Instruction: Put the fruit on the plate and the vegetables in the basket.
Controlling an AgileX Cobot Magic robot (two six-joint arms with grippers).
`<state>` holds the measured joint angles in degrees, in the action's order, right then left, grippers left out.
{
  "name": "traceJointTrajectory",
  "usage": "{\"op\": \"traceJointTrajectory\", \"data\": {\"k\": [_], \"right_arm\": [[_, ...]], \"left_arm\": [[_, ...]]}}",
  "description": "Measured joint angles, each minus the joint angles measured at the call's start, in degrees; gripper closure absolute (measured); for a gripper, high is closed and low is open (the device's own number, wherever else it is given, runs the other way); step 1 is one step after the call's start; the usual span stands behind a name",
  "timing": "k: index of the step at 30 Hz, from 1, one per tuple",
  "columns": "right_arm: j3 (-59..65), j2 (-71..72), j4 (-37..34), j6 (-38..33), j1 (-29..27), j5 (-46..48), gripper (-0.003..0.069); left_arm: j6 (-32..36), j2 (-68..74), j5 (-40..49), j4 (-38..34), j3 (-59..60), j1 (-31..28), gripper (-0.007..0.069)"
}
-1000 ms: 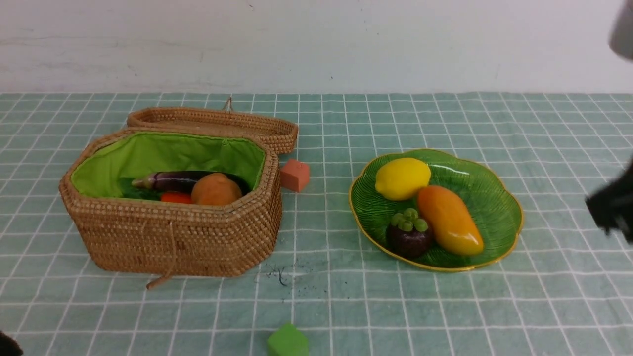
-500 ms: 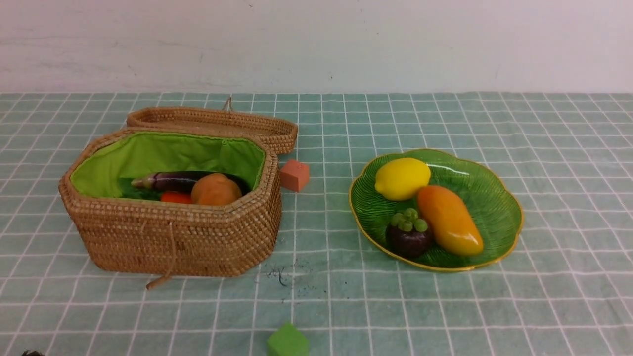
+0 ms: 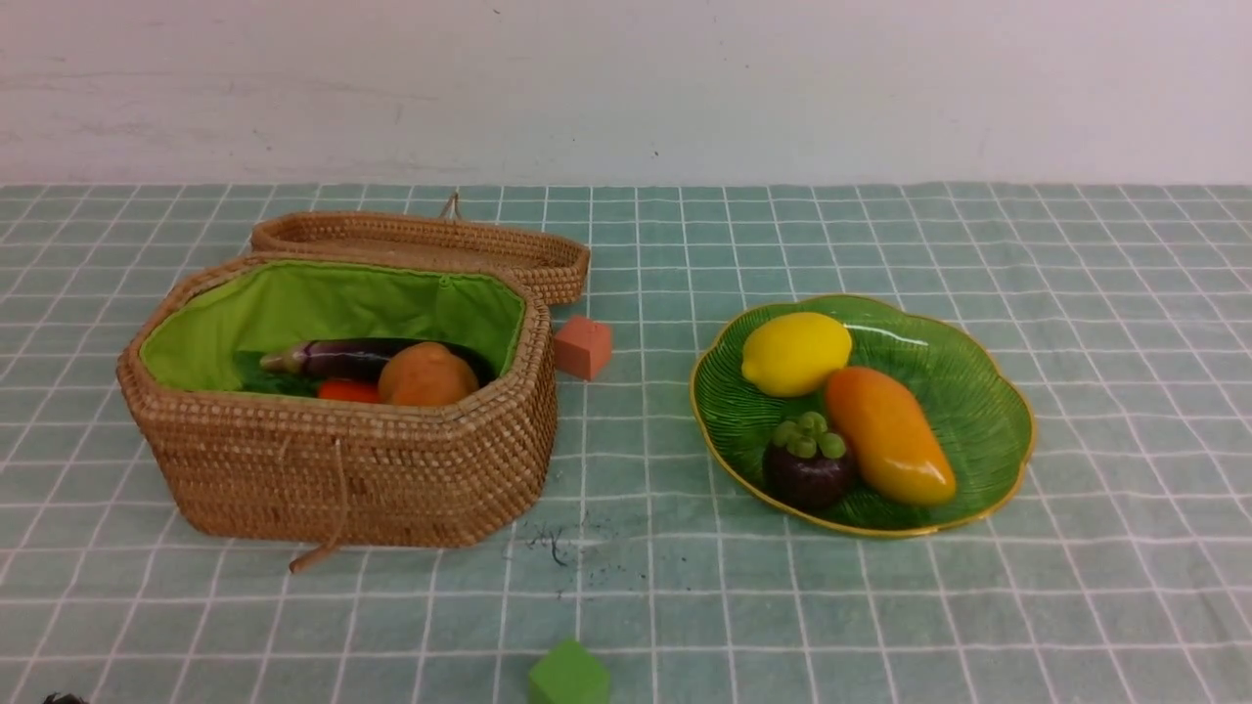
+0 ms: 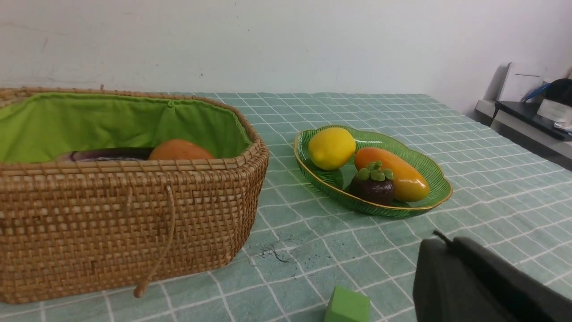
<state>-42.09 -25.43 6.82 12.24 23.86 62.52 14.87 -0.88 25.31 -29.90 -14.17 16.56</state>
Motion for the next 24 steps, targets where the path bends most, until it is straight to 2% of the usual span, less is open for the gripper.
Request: {"op": "traceJointTrajectory", "data": {"k": [2, 3, 4, 8, 14, 24], "right_arm": [[9.0, 6.7, -0.7, -6.4, -7.4, -10.5, 0.0674], [10.0, 7.3, -0.7, -7.0, -8.0, -11.4, 0.0674], [16.6, 11.4, -1.1, -10.7, -12.6, -18.2, 0.0676], [30.9, 19.6, -4.9, -13.9, -20.2, -30.8, 0.0676], [42.4, 25.9, -10.2, -14.0, -22.0, -38.1, 0.0677], [42.8, 26.1, -13.0, -10.9, -22.1, -39.5, 0.0676]], "left_arm": [[0.0, 0.0, 0.0, 0.0, 0.0, 0.0, 0.0634], [0.0, 0.0, 0.0, 0.0, 0.0, 0.0, 0.0634], [0.0, 0.0, 0.0, 0.0, 0.0, 0.0, 0.0634], [0.0, 0.0, 0.0, 0.0, 0.0, 0.0, 0.0630], [0.0, 0.0, 0.0, 0.0, 0.0, 0.0, 0.0627], [0.1, 0.0, 0.0, 0.0, 0.0, 0.0, 0.0617]]}}
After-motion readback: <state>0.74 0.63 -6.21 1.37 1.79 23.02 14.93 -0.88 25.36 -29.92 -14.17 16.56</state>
